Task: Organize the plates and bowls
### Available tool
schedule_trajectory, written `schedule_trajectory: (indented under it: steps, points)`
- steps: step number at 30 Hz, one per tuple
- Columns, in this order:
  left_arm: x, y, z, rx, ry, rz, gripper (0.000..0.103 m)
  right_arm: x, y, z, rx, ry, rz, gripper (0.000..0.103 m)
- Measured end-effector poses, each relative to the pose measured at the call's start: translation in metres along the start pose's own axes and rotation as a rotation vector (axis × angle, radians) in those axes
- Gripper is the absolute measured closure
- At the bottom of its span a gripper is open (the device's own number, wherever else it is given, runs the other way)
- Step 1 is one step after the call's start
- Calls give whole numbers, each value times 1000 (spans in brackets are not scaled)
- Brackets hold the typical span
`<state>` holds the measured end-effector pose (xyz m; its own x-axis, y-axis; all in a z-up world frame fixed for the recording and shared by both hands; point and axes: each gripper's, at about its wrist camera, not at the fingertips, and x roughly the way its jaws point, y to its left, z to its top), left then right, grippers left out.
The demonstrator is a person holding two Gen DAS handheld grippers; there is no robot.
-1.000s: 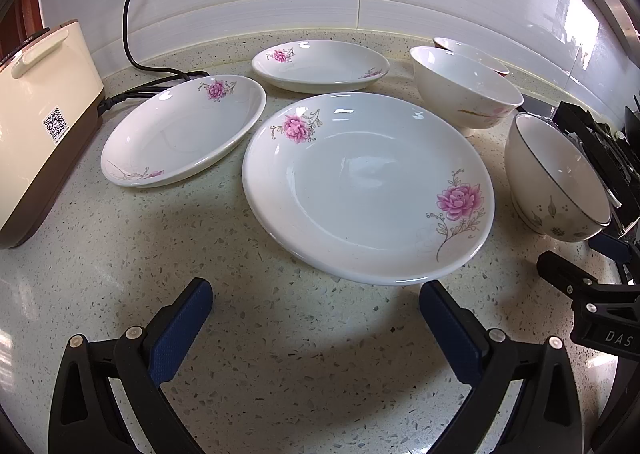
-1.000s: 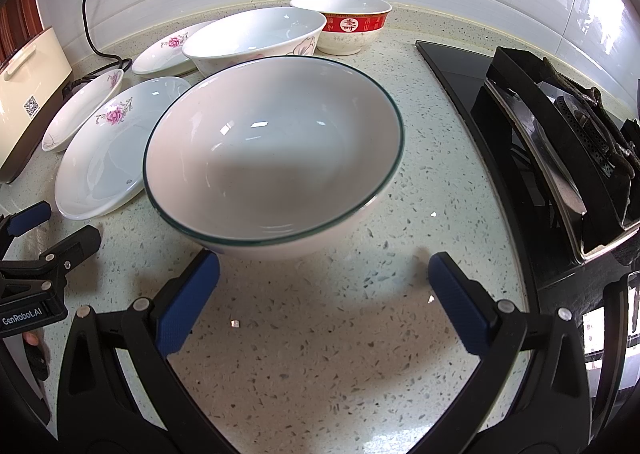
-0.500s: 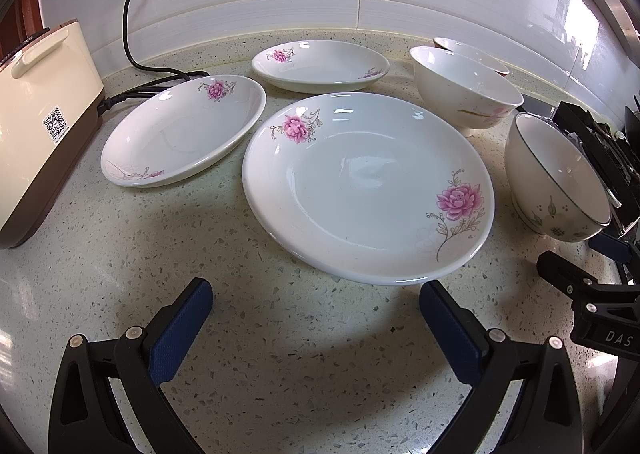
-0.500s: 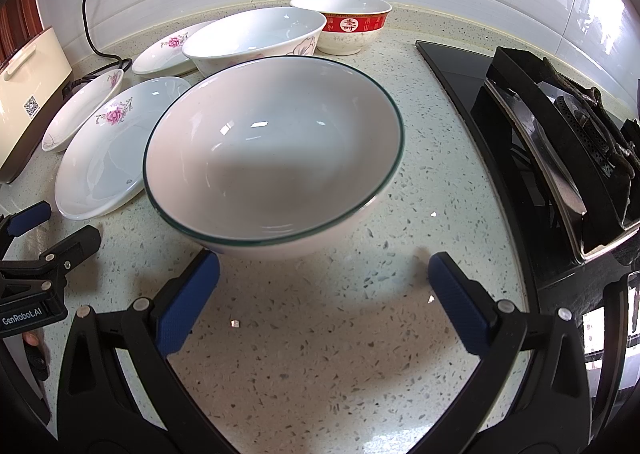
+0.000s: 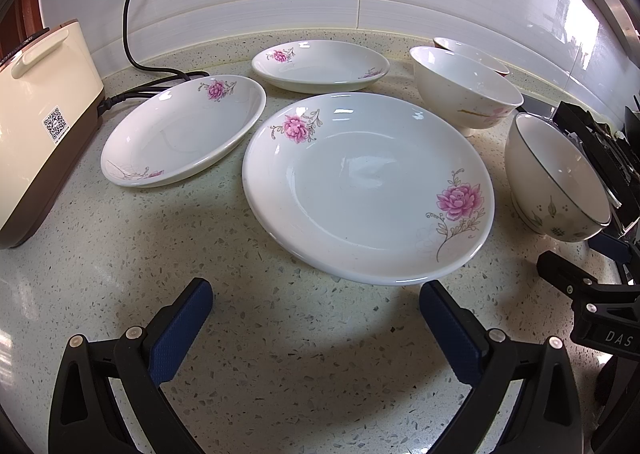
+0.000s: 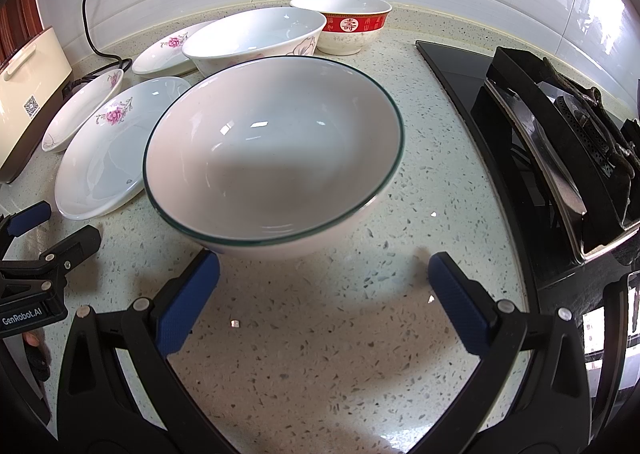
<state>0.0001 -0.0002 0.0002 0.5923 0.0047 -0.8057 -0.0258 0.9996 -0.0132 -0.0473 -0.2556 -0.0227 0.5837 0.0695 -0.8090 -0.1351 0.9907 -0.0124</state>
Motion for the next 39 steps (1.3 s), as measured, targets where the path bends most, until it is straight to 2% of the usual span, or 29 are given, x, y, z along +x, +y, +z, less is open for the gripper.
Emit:
schedule_trajectory:
  steps: [8,18,26,30,33,37,39]
  points:
    - [0,0,0,0,0,0,0,-1,1,0,9,0,-8,0]
    - [0,0,0,0,0,0,0,-7,13,-8,-46,9,40,0]
    - [0,0,0,0,0,0,0,-14,45,-12,-94,2,168,0]
    - [-5,5,-6,-19,4,14,0,-14,47,-9,-50,-7,232,0]
    - [-11,12,-10,-16,8,-26,0,-15,47,-5,8,-18,334,0]
    - [-16,35,-10,-124,-21,-78,0,-12,51,2,81,-29,414,1]
    - [-16,41,-10,-151,-23,-64,0,-9,56,6,106,-34,442,2]
